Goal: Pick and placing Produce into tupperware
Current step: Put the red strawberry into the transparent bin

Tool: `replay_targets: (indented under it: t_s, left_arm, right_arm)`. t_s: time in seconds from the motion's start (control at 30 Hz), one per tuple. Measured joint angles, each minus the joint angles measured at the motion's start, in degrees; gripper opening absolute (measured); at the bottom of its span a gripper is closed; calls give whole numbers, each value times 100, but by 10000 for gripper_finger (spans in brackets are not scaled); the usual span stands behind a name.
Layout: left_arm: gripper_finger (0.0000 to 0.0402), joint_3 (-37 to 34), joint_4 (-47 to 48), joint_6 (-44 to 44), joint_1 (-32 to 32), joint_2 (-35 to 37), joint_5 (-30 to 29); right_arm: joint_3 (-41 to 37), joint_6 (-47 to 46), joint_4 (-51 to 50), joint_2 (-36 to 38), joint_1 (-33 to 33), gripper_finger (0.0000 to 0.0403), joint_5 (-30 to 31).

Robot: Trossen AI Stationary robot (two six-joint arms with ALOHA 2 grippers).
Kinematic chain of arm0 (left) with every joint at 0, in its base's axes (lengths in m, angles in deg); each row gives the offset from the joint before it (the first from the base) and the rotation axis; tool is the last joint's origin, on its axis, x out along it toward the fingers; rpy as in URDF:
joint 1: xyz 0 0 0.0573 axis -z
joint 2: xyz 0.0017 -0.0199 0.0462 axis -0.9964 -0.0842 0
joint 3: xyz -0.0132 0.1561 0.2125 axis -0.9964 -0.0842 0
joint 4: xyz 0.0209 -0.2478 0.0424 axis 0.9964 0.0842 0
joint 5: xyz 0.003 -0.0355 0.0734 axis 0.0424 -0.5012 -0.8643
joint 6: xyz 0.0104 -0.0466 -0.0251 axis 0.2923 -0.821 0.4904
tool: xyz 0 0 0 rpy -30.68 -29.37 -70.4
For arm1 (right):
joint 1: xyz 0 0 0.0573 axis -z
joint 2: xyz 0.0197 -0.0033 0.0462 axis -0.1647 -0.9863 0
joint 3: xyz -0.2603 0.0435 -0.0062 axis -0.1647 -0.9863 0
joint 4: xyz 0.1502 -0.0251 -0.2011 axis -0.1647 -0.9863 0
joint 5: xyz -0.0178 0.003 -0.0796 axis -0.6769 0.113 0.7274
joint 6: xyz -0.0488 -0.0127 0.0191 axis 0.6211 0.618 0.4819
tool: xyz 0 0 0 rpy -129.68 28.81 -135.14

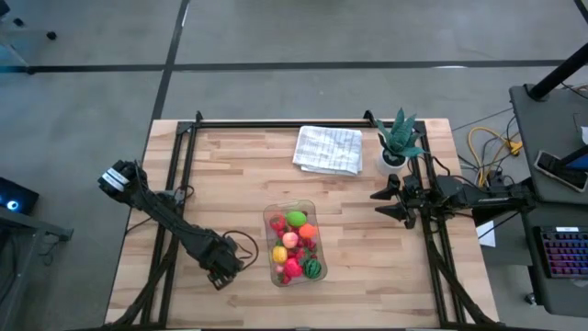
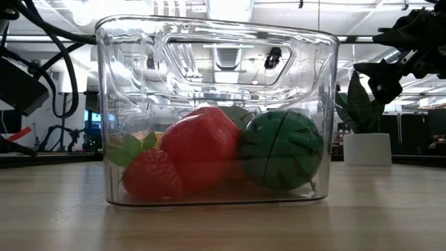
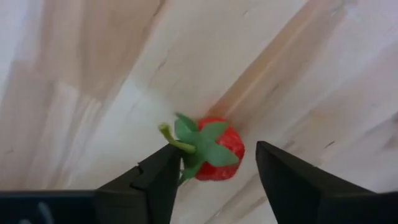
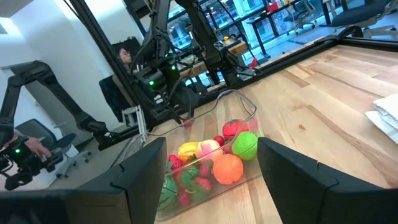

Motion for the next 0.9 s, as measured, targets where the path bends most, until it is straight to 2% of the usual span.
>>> replay_targets:
  t_s: [0.3,0.57,0.73,0.8,0.9]
  left_arm:
    - [166,-267,-389,-111,0,7,33]
    - [111,-243,-326,30,-2,11,34]
    - [126,-66,-215,277,-70,237,19]
    - [132,68,-31,386,-147,436,-161]
    - [131,387,422,680,-366,799,-795]
  right_arm:
    - [0,0,0,0,-2,242,0]
    - [0,0,0,0,-1,242,2]
    - [0,0,0,0,-1,242,1]
    - [0,0,0,0,0,242,2]
    - [0,0,0,0,-2,242,1]
